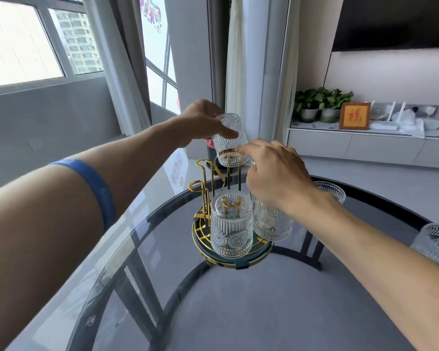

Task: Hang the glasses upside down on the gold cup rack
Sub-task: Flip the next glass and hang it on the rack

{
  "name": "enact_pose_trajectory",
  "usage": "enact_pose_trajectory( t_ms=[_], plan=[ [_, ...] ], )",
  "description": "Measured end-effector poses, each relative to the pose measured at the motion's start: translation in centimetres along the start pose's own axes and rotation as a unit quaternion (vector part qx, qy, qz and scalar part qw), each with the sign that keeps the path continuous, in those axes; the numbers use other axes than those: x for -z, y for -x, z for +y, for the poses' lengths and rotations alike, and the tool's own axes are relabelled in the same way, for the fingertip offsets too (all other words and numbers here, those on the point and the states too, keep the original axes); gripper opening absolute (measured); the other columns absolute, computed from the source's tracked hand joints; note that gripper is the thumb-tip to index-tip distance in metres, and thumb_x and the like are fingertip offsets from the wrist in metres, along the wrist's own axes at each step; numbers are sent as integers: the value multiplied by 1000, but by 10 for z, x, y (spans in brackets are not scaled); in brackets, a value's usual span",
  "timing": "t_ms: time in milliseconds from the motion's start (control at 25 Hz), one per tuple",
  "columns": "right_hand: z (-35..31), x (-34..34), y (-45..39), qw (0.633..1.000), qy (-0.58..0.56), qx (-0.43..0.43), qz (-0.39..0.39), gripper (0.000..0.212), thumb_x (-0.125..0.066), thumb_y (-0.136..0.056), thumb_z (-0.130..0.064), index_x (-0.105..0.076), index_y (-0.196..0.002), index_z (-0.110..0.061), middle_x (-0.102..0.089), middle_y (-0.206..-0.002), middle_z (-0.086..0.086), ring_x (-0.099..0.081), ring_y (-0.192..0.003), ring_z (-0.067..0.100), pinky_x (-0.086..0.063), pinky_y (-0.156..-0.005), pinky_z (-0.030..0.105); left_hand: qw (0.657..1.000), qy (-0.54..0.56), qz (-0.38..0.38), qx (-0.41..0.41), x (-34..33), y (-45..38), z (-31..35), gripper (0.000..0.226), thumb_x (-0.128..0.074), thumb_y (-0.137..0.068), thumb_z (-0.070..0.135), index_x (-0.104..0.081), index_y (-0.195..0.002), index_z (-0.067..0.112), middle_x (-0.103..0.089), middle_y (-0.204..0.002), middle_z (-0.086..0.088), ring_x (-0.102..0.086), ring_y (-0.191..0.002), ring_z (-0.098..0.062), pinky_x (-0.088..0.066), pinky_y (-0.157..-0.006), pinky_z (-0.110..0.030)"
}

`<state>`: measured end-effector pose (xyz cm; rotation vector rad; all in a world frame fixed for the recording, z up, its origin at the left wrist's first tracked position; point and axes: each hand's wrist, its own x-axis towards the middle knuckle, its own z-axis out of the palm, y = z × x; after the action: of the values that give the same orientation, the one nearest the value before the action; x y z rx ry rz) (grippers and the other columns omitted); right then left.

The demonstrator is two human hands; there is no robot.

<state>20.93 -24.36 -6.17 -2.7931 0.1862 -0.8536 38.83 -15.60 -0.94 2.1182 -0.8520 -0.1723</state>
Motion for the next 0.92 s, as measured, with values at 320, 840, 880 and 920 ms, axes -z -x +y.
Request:
enact_pose_trajectory(
  t_ms=[320, 840, 880, 920],
  plan=[
    [2, 3, 2, 1000, -18, 11, -4, 61, -40, -75, 2, -58, -128, -25, -64, -125, 1, -55, -106, 32, -43, -91, 45, 996, -68, -57, 13, -27, 0, -12, 59, -83, -73, 10, -55, -124, 17, -61, -126, -10, -61, -102, -24, -53, -69, -25],
    [14, 3, 19, 989, -32, -21, -144, 79, -38, -85, -1, -13, -152, -33, -13, -162, -10, -19, -146, 23, -16, -118, 42, 993, 69, 92, 13, 10, 64, 9, 34, -69, -87, 11, -66, -121, 17, -67, -122, -2, -61, -104, -14, -51, -90, -29],
    [15, 8, 32, 990, -46, -29, -133, 75, -37, -87, -2, -14, -153, -31, -11, -162, -7, -16, -147, 22, -12, -119, 40, 993, 69, 96, -3, 7, 81, 14, 36, -69, -87, 10, -66, -121, 19, -67, -122, 0, -62, -104, -12, -50, -86, -25],
    [18, 13, 49, 991, -58, -36, -112, 71, -37, -88, -3, -18, -152, -28, -13, -162, -5, -16, -147, 21, -9, -118, 36, 993, 75, 92, -20, 1, 99, 21, 38, -70, -86, 10, -65, -122, 20, -67, -120, 3, -63, -102, -8, -50, -78, -18]
  ],
)
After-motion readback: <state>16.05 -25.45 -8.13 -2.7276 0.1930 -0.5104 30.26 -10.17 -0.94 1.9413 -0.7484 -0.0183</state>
